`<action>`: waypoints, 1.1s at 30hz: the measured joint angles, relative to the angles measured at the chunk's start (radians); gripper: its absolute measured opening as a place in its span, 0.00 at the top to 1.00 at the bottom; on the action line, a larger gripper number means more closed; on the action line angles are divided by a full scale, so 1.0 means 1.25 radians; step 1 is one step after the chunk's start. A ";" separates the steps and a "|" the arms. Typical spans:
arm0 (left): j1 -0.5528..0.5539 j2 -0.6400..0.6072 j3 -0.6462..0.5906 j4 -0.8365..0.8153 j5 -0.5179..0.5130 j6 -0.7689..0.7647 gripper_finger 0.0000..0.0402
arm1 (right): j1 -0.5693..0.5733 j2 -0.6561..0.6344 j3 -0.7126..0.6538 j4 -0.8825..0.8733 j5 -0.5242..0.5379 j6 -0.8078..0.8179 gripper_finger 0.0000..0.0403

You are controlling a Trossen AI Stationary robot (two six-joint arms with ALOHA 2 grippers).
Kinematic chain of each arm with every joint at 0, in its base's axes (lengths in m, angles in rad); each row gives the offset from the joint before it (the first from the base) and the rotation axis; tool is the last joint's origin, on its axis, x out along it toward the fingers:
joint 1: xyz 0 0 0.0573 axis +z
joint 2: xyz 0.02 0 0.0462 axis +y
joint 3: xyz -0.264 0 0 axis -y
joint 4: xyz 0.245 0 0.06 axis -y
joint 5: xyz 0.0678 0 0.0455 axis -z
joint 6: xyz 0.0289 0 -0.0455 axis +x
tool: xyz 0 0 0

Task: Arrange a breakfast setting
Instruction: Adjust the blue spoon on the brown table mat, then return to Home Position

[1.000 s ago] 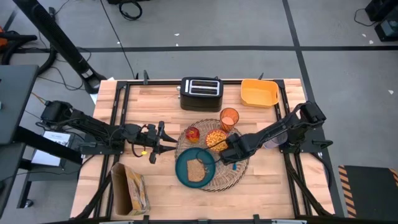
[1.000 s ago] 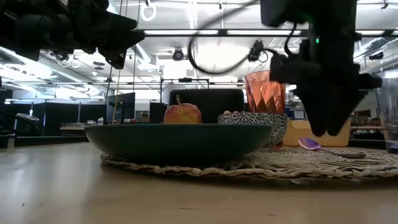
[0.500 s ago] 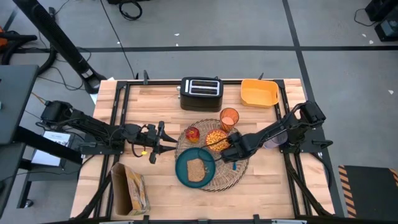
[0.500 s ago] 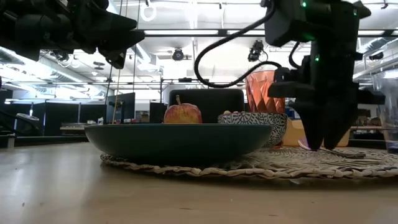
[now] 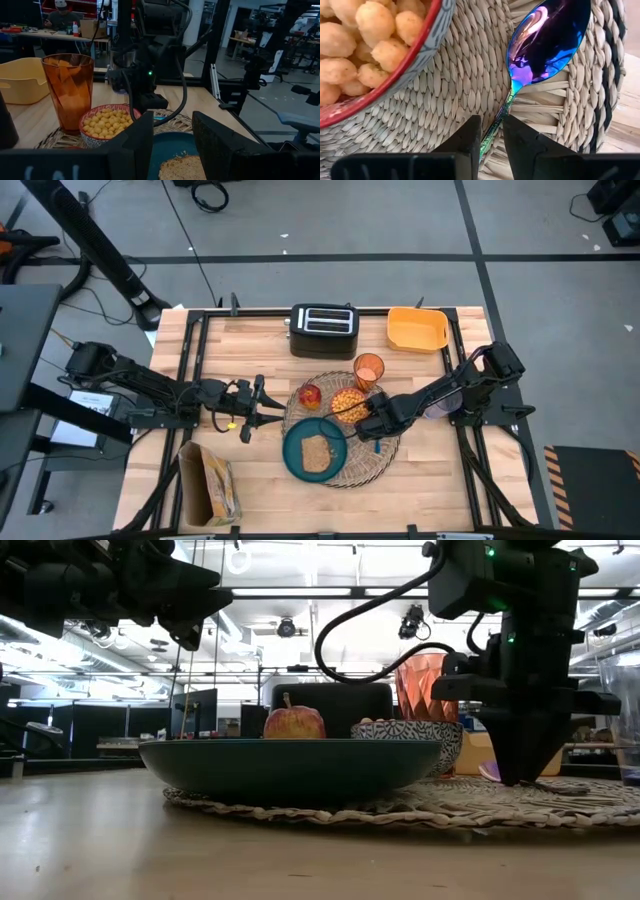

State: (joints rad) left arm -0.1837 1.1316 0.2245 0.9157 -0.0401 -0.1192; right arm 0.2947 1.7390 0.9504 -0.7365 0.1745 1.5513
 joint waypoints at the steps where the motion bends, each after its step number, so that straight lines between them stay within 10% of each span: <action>1: 0.000 0.000 0.000 0.000 0.000 0.000 0.64 | 0.000 0.000 0.000 0.000 -0.001 0.000 0.80; 23: 0.000 0.000 0.000 0.000 0.000 0.001 0.64 | 0.000 -0.018 0.001 -0.015 -0.053 -0.051 0.79; 33: 0.000 0.000 0.000 -0.003 0.000 0.002 0.64 | 0.016 -0.068 0.167 -0.191 -0.065 -0.199 0.71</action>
State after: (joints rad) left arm -0.1837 1.1320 0.2249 0.9123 -0.0402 -0.1170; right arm 0.3146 1.6533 1.1598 -0.9747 0.0927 1.3020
